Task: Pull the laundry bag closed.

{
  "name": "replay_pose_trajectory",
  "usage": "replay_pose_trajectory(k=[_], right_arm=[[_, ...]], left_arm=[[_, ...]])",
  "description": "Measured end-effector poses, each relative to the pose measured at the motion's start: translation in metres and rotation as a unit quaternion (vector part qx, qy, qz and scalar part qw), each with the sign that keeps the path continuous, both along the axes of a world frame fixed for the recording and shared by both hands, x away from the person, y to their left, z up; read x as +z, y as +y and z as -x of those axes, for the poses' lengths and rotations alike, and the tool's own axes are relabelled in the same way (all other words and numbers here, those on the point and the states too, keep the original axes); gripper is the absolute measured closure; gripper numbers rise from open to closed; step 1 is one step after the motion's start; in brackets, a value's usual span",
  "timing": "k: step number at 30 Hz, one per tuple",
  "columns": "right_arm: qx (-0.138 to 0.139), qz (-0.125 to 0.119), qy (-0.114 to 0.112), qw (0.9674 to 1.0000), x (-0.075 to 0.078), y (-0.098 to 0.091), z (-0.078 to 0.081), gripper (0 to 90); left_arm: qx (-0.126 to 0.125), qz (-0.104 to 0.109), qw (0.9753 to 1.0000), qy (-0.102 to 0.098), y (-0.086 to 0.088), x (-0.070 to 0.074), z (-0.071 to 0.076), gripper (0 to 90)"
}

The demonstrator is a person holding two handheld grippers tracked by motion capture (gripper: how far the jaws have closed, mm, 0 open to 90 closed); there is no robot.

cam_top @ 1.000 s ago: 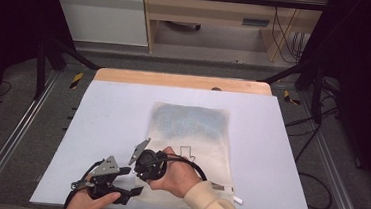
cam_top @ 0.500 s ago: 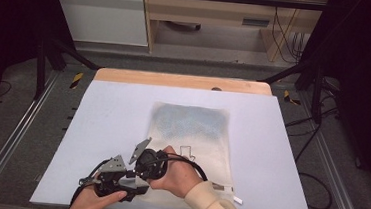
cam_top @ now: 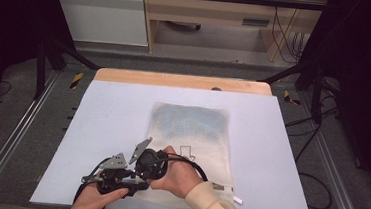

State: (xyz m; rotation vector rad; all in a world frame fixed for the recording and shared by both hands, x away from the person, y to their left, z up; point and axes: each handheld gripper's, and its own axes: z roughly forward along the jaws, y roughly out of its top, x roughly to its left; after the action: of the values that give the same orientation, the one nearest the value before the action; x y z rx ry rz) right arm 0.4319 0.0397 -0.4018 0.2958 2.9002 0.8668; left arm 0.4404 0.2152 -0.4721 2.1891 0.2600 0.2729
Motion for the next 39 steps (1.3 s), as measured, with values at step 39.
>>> replay_pose_trajectory(k=[39], right_arm=[[-0.005, 0.014, -0.031, 0.9994, -0.008, -0.009, 0.004, 82.5]], left_arm=[[0.007, 0.0, 1.0, -0.003, 0.005, 0.002, -0.009, 81.8]])
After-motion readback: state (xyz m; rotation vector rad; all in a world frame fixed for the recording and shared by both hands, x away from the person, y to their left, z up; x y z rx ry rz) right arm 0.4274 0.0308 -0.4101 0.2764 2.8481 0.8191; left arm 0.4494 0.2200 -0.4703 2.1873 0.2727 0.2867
